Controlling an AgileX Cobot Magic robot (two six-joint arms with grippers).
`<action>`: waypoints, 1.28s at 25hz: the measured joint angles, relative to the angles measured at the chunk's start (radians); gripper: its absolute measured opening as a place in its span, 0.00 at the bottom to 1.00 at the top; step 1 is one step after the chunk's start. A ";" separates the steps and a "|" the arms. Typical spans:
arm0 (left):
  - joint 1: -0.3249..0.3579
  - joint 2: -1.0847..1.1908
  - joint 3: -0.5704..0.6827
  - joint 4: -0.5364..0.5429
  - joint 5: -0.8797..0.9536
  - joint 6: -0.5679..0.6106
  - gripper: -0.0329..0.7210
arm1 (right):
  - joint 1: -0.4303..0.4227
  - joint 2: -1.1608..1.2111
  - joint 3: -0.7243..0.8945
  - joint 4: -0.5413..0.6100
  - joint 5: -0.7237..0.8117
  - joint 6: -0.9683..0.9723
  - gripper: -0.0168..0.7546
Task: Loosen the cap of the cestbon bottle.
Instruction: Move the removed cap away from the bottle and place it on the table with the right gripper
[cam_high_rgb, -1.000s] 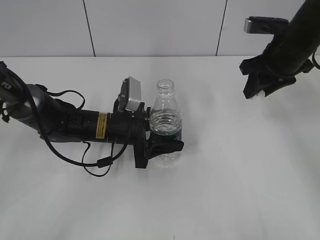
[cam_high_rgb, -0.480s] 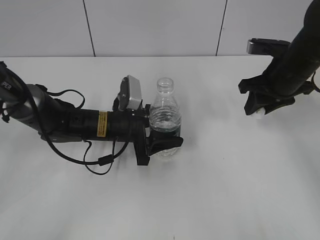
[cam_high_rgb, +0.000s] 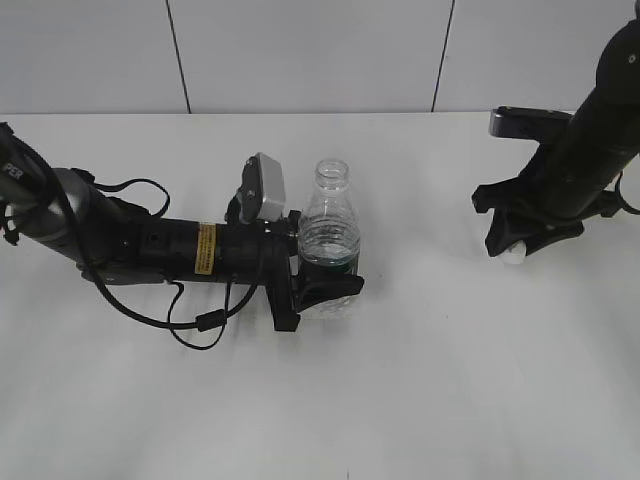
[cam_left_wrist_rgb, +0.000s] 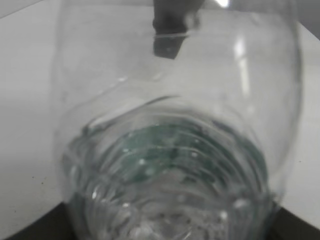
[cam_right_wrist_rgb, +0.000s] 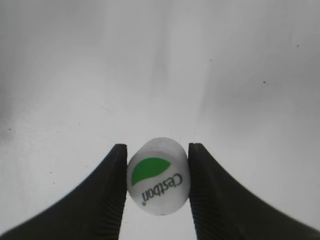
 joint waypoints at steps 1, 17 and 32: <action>0.000 0.000 0.000 0.000 0.000 0.000 0.57 | 0.000 0.005 0.005 0.000 -0.004 0.000 0.39; -0.001 0.000 0.000 -0.002 0.002 0.000 0.57 | 0.000 0.073 0.044 0.042 -0.106 0.000 0.39; -0.001 0.000 0.000 -0.002 0.003 0.000 0.57 | 0.000 0.100 0.042 0.056 -0.114 0.000 0.39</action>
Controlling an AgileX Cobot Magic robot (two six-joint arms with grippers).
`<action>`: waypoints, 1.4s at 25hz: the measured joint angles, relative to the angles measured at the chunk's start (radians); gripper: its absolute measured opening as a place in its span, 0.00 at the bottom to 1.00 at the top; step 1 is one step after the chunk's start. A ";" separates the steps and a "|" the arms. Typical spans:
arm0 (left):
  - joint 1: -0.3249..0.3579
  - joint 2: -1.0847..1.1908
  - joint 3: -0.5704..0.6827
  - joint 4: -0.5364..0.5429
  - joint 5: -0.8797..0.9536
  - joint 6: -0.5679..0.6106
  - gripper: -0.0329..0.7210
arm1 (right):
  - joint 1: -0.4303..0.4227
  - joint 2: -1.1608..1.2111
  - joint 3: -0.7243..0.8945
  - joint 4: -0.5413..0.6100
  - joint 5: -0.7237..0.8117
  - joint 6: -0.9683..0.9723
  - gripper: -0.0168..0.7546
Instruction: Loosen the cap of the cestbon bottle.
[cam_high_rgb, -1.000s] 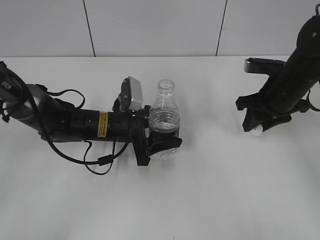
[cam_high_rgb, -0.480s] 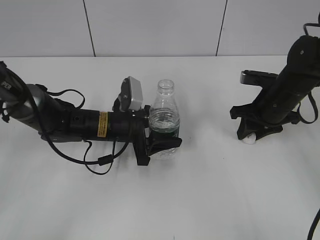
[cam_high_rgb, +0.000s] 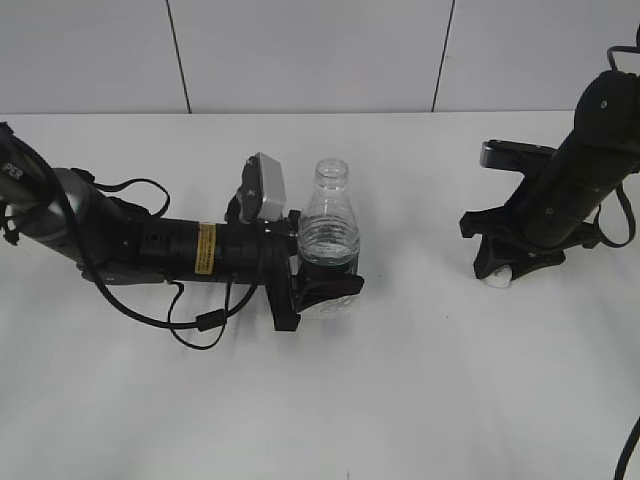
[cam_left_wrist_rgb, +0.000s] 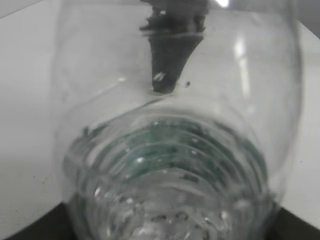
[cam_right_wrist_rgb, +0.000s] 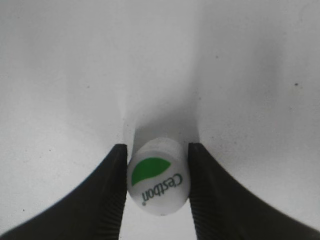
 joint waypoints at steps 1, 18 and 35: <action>0.000 0.000 0.000 0.000 0.000 0.000 0.57 | 0.000 0.000 0.000 0.000 0.000 0.000 0.39; 0.000 0.000 0.000 -0.001 0.000 0.000 0.57 | 0.000 -0.101 -0.032 -0.022 0.105 0.000 0.69; 0.000 0.000 0.000 -0.020 -0.043 -0.017 0.67 | 0.000 -0.362 -0.080 -0.081 0.180 -0.002 0.69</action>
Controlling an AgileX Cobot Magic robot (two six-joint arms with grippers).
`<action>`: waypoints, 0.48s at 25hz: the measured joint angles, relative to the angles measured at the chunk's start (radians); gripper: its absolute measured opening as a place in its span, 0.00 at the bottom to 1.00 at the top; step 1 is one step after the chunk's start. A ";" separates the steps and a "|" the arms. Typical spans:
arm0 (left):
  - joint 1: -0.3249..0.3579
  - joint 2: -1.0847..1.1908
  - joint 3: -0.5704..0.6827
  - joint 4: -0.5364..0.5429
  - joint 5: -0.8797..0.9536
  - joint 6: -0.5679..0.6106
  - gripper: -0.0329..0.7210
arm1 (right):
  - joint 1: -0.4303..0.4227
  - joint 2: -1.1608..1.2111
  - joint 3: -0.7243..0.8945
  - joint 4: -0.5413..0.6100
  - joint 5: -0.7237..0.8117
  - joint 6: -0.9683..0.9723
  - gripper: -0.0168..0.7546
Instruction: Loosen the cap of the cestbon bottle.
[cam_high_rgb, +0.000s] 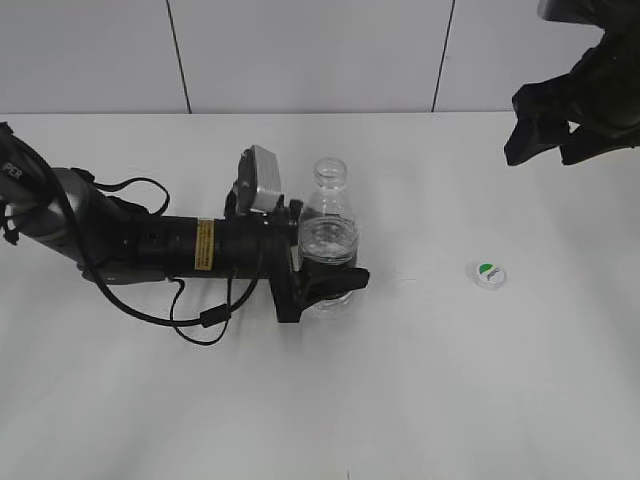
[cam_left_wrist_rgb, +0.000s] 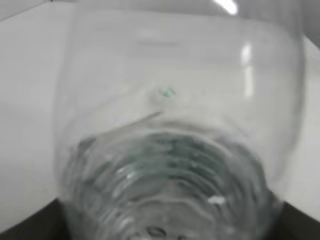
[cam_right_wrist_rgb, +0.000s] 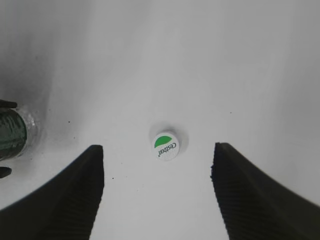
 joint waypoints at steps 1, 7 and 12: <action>0.000 0.000 0.000 -0.009 -0.034 -0.001 0.70 | 0.000 -0.002 0.000 -0.002 0.000 0.000 0.69; 0.000 0.000 0.000 -0.041 -0.080 -0.020 0.73 | 0.000 -0.002 0.000 -0.008 0.000 0.000 0.69; 0.000 -0.018 0.000 -0.041 -0.080 -0.055 0.74 | 0.000 -0.002 0.000 -0.009 0.000 0.000 0.69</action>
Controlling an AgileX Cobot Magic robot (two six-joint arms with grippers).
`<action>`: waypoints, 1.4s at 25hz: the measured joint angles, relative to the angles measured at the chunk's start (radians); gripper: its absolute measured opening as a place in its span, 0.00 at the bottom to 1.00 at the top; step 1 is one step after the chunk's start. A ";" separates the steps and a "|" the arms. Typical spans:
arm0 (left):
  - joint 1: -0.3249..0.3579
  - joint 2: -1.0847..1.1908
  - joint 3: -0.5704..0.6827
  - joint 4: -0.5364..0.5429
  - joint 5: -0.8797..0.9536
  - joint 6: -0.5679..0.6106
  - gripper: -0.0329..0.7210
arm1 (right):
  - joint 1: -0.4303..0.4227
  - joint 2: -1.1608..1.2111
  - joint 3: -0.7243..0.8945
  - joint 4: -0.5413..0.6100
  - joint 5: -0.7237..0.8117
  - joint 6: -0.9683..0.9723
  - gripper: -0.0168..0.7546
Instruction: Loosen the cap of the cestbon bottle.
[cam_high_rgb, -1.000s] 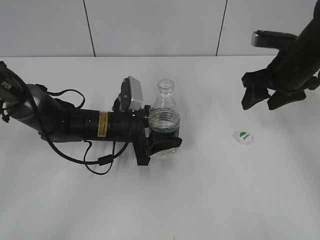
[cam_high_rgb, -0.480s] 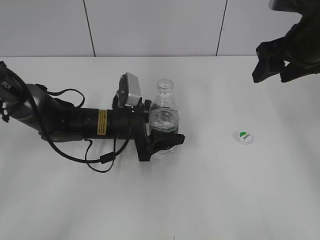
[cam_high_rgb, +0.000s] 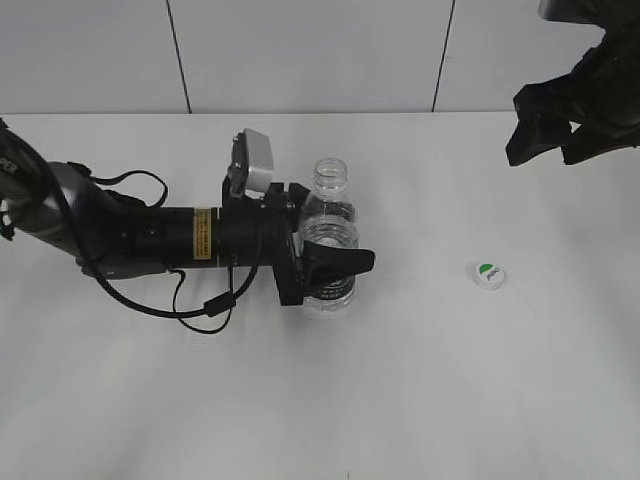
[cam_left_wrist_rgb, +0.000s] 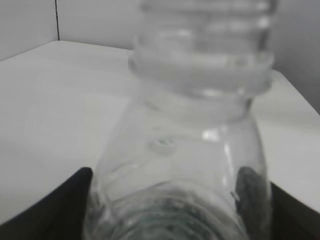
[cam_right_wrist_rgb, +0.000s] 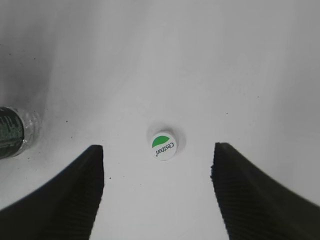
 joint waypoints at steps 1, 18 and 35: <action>0.000 -0.009 0.000 0.001 0.000 -0.007 0.74 | 0.000 0.000 0.000 0.000 0.000 0.000 0.69; 0.000 -0.142 0.000 0.022 -0.006 -0.195 0.74 | 0.000 -0.001 0.000 -0.003 -0.002 0.000 0.69; 0.045 -0.324 0.000 0.119 0.025 -0.366 0.74 | 0.000 -0.010 -0.103 -0.004 0.061 0.002 0.69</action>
